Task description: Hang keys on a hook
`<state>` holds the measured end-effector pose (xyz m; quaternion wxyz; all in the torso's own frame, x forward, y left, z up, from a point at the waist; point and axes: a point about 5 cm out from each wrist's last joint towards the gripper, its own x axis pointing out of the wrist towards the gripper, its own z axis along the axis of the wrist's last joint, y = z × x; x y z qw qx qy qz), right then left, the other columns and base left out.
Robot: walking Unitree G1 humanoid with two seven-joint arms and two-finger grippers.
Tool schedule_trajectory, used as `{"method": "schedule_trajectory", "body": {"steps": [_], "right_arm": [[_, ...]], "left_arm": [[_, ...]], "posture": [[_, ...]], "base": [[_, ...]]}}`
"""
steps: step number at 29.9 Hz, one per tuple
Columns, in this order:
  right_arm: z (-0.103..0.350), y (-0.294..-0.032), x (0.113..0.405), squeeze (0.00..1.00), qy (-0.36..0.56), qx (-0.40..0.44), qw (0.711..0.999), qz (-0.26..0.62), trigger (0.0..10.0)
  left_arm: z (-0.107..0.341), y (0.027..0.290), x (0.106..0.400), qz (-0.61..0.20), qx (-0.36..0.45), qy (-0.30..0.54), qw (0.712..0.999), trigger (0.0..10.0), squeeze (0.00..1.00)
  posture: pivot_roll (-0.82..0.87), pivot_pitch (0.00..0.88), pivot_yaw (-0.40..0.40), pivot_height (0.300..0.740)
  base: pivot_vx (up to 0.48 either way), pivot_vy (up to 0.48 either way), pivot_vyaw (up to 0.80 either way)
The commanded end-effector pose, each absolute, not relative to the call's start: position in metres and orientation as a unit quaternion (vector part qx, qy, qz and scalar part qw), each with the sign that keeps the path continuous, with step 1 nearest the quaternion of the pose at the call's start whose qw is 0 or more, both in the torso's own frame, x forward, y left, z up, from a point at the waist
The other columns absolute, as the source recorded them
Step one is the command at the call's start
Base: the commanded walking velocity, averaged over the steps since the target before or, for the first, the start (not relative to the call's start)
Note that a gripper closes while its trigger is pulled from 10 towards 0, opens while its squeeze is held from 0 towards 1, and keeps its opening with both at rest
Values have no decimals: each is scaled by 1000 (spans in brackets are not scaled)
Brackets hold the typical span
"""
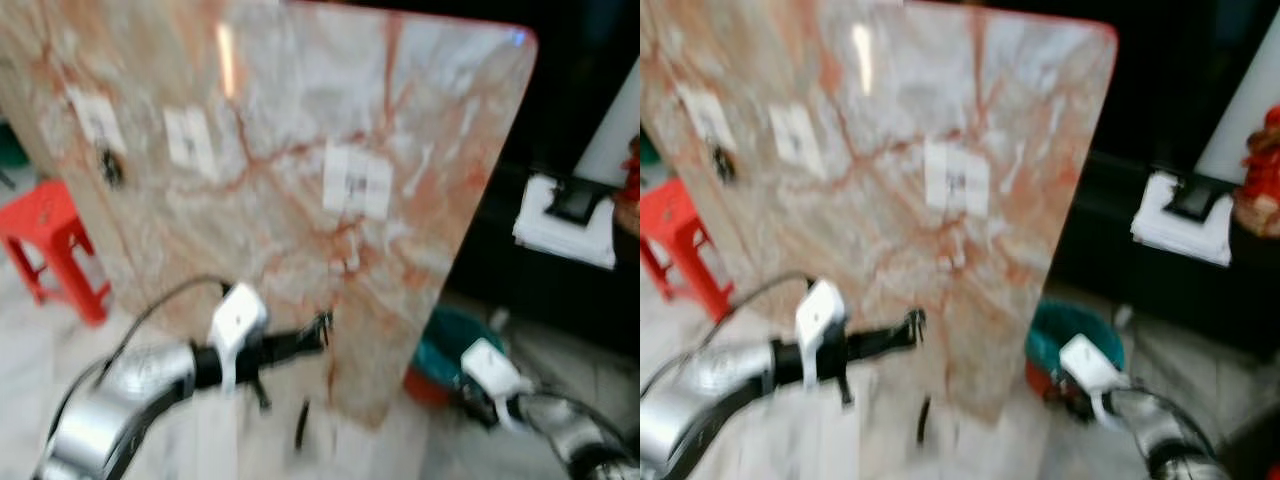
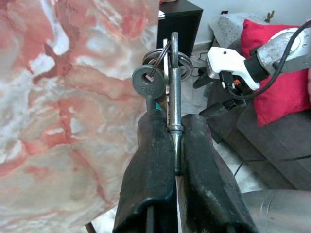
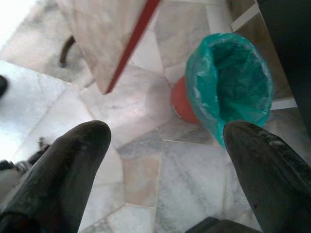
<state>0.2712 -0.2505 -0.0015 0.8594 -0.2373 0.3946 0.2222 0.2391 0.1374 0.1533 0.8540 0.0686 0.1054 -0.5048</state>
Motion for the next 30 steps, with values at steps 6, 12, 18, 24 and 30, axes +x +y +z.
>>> {"method": "schedule_trajectory", "body": {"steps": [6,12,18,24,30], "right_arm": [[11,-241,284,0,359,-224,871,250,10000],[34,-225,302,0,312,-211,876,300,10000],[65,-209,316,0,264,-267,839,394,10000],[98,-200,307,0,230,-296,771,515,10000],[112,-200,293,0,232,-325,705,586,10000]], "left_arm": [[158,139,242,-497,79,99,858,10000,0],[157,141,243,-499,78,105,856,10000,0],[167,141,244,-542,78,104,830,10000,0],[172,132,245,-619,82,107,773,10000,0],[172,126,243,-674,102,120,722,10000,0]], "posture": [[125,0,-81,740],[122,2,-75,740],[119,0,-61,740],[103,4,-45,740],[90,11,-32,740]], "base": [[-204,0,0],[0,0,0],[0,0,0],[0,0,0],[0,0,0]]}}
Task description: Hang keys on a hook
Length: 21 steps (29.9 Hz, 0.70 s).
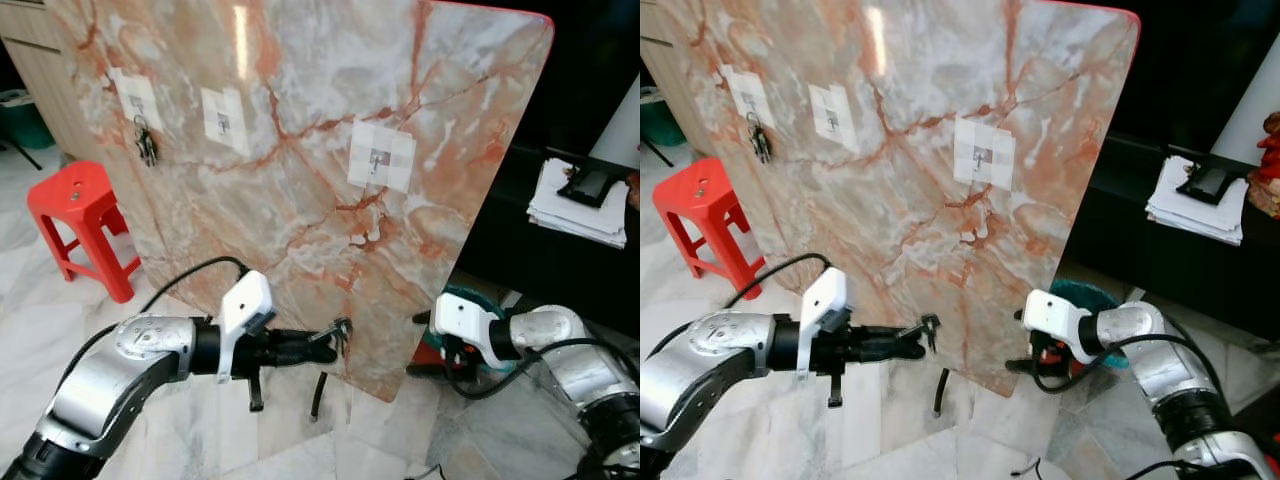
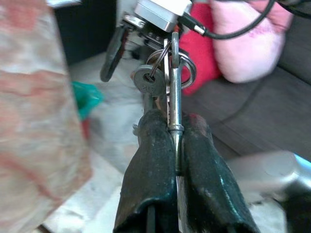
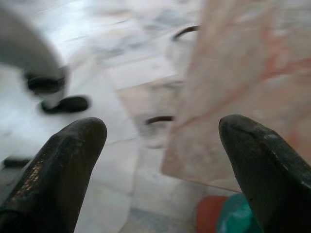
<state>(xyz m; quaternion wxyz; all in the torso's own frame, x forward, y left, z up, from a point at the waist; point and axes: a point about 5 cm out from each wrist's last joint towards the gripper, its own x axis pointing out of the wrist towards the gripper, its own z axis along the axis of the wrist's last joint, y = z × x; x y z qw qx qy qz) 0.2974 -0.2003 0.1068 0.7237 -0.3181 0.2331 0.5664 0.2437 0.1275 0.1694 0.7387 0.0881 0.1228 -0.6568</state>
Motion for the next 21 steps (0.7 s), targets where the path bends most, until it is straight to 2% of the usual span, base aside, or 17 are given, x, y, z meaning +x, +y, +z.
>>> {"method": "schedule_trajectory", "body": {"steps": [1,3,4,6,8,11,15,21], "right_arm": [[116,-200,287,0,234,-327,684,609,10000],[119,-198,282,0,236,-324,672,623,10000],[123,-195,278,0,232,-318,662,637,10000],[126,-190,276,0,227,-311,660,645,10000],[128,-186,276,0,222,-303,665,646,10000],[136,-172,277,0,191,-262,689,649,10000],[148,-153,267,0,149,-202,695,674,10000],[155,-144,261,0,130,-154,701,684,10000]], "left_arm": [[171,125,241,-689,105,125,706,10000,0],[171,124,239,-699,106,128,696,10000,0],[173,121,234,-719,89,127,678,10000,0],[174,119,232,-730,84,129,666,10000,0],[173,118,231,-733,87,132,661,10000,0],[170,117,232,-738,93,136,655,10000,0],[170,110,235,-742,89,128,652,10000,0],[169,106,234,-744,86,123,651,10000,0]], "posture": [[88,19,-23,740],[88,19,-23,740],[80,28,-10,740],[75,31,-1,740],[73,31,5,740],[70,26,10,740],[67,17,8,740],[66,8,7,740]], "base": [[0,0,0],[0,0,0],[0,0,0],[0,0,0],[0,0,0],[0,0,0],[0,0,0],[0,0,0]]}}
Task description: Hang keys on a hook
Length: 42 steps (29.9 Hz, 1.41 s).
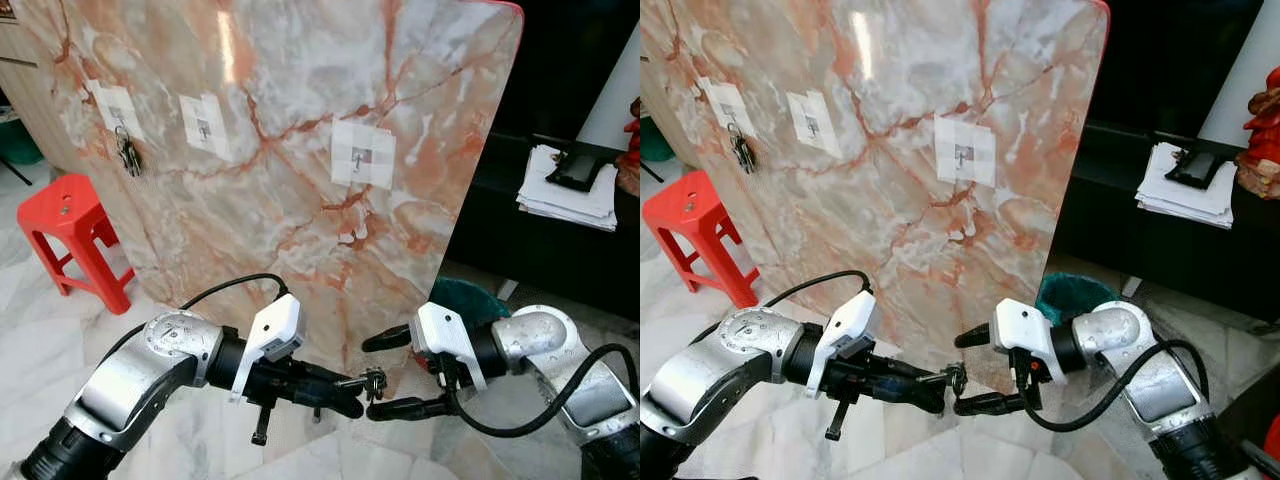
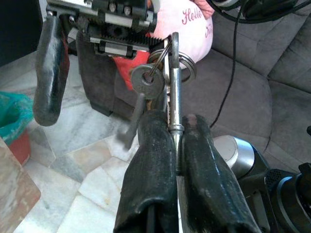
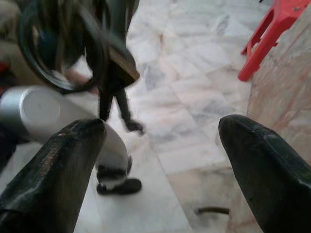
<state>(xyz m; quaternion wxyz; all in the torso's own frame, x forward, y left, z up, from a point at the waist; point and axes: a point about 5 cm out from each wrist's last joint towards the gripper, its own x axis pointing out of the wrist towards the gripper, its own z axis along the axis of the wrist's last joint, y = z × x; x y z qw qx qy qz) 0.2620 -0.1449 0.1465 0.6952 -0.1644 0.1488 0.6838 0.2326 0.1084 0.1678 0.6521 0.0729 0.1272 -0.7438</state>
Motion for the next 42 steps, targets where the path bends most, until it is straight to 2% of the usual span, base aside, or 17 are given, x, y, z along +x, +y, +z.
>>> {"method": "schedule_trajectory", "body": {"steps": [1,10,15,22,23,24,25,26,42], "right_arm": [[156,-143,260,0,130,-149,699,687,10000],[154,-145,257,0,144,-140,700,685,10000],[152,-157,263,0,155,-147,721,659,10000],[151,-161,262,0,161,-145,726,653,10000],[147,-161,261,0,170,-147,721,655,7608],[144,-161,261,0,176,-149,720,654,1176],[143,-161,261,0,177,-149,720,654,1176],[142,-162,260,0,181,-149,719,654,0],[134,-161,265,0,186,-135,736,636,0]], "left_arm": [[169,106,234,-743,87,122,652,10000,0],[169,104,235,-736,89,116,661,10000,0],[169,106,237,-728,91,115,670,10000,0],[167,107,237,-723,92,116,674,10000,0],[167,106,238,-720,92,113,678,10000,0],[168,106,239,-718,92,111,681,10000,0],[168,106,239,-718,92,111,681,10000,0],[169,106,240,-716,92,109,683,10000,0],[171,105,243,-709,89,102,692,10000,0]], "posture": [[67,2,3,740],[70,0,-4,740],[71,0,-6,740],[65,0,-8,740],[66,0,-8,740],[66,0,-8,740],[66,0,-8,740],[71,0,-9,740],[73,1,-13,740]], "base": [[0,0,0],[0,0,0],[0,0,0],[0,0,0],[0,0,0],[0,0,0],[0,0,0],[0,0,0],[0,0,0]]}}
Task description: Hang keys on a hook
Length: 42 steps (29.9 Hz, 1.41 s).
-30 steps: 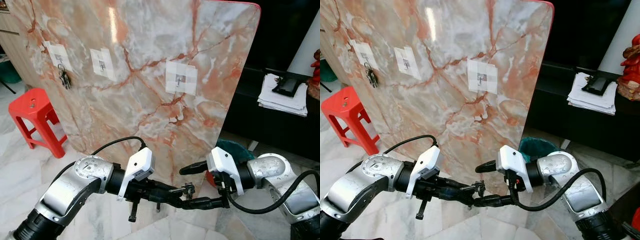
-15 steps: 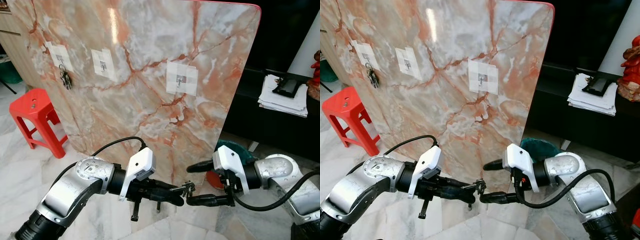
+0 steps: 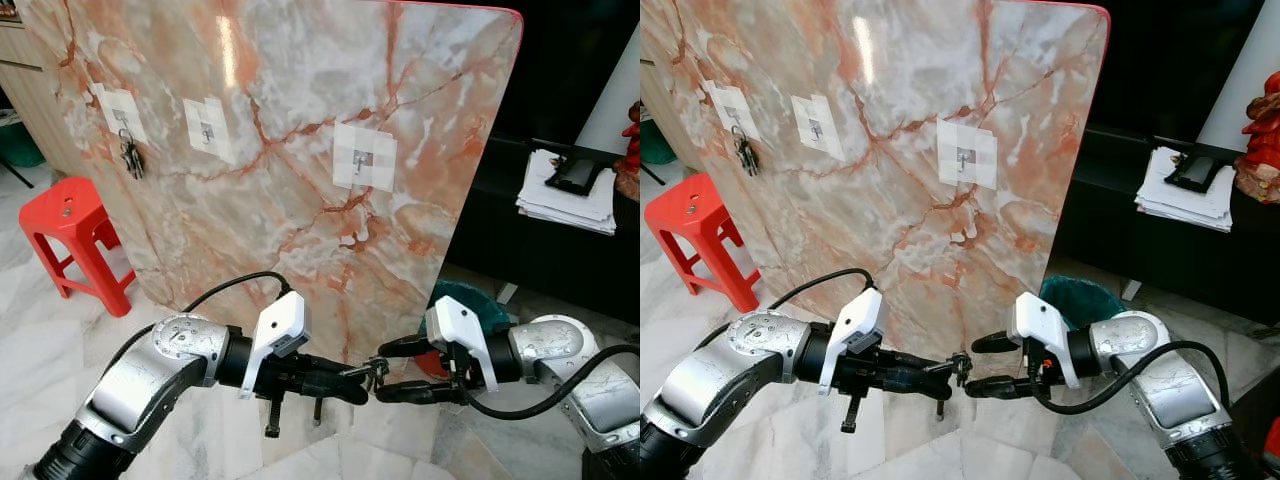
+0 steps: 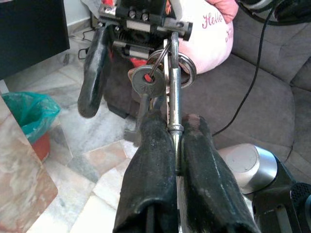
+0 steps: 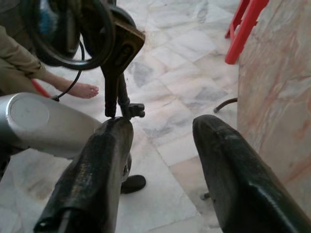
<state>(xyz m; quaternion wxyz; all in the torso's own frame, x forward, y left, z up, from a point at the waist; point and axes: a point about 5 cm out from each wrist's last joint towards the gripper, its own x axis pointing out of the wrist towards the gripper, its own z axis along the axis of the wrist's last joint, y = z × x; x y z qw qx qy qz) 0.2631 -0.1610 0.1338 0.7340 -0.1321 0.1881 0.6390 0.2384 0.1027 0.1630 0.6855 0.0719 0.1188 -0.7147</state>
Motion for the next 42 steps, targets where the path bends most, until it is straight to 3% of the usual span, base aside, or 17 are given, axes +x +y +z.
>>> {"method": "schedule_trajectory", "body": {"steps": [1,3,4,5,9,10,11,12,19,32,33,34,35,36,37,42], "right_arm": [[133,-161,265,0,186,-134,737,636,0],[134,-160,265,0,181,-125,742,634,0],[135,-160,265,0,177,-125,741,636,2706],[135,-160,265,0,178,-125,740,636,9804],[133,-163,264,0,188,-133,734,639,10000],[133,-165,264,792,191,-136,733,639,10000],[133,-165,264,792,192,-137,733,638,10000],[133,-166,263,1000,194,-138,730,640,10000],[126,-177,262,1000,223,-176,714,640,10000],[134,-158,262,1000,183,-121,723,654,10000],[133,-157,262,878,183,-122,722,656,10000],[132,-157,261,878,183,-122,721,657,10000],[132,-156,261,373,183,-121,720,658,10000],[132,-155,260,373,182,-121,720,659,10000],[132,-154,260,0,181,-118,720,660,10000],[134,-149,257,0,175,-103,715,669,10000]], "left_arm": [[171,105,243,-709,88,101,693,10000,0],[170,105,243,-708,88,101,693,10000,0],[170,105,243,-708,88,102,693,10000,0],[170,105,243,-708,89,102,694,10000,0],[171,105,243,-707,88,101,695,10000,0],[171,105,243,-706,89,101,695,10000,0],[171,105,243,-706,89,100,695,10000,0],[171,104,243,-706,89,100,695,10000,0],[171,104,244,-704,89,98,698,10000,0],[172,104,246,-701,88,96,701,10000,0],[172,104,246,-700,88,96,702,10000,0],[172,104,247,-700,88,95,702,10000,0],[172,103,247,-700,89,95,702,10000,0],[172,103,247,-699,89,95,703,10000,0],[172,103,247,-699,88,94,703,10000,0],[172,102,247,-699,86,92,703,10000,0]], "posture": [[74,1,-13,740],[73,3,-13,740],[73,4,-14,740],[73,4,-14,740],[72,8,-15,740],[72,8,-15,740],[72,8,-15,740],[73,9,-15,740],[73,14,-17,740],[74,27,-18,740],[73,28,-18,740],[74,27,-18,740],[73,28,-18,740],[73,28,-18,740],[73,28,-18,740],[70,28,-19,740]], "base": [[0,0,0],[0,0,0],[0,0,0],[0,0,0],[0,0,0],[0,0,0],[0,0,0],[0,0,0],[0,0,0],[0,0,0],[0,0,0],[0,0,0],[0,0,0],[0,0,0],[0,0,0],[0,0,0]]}}
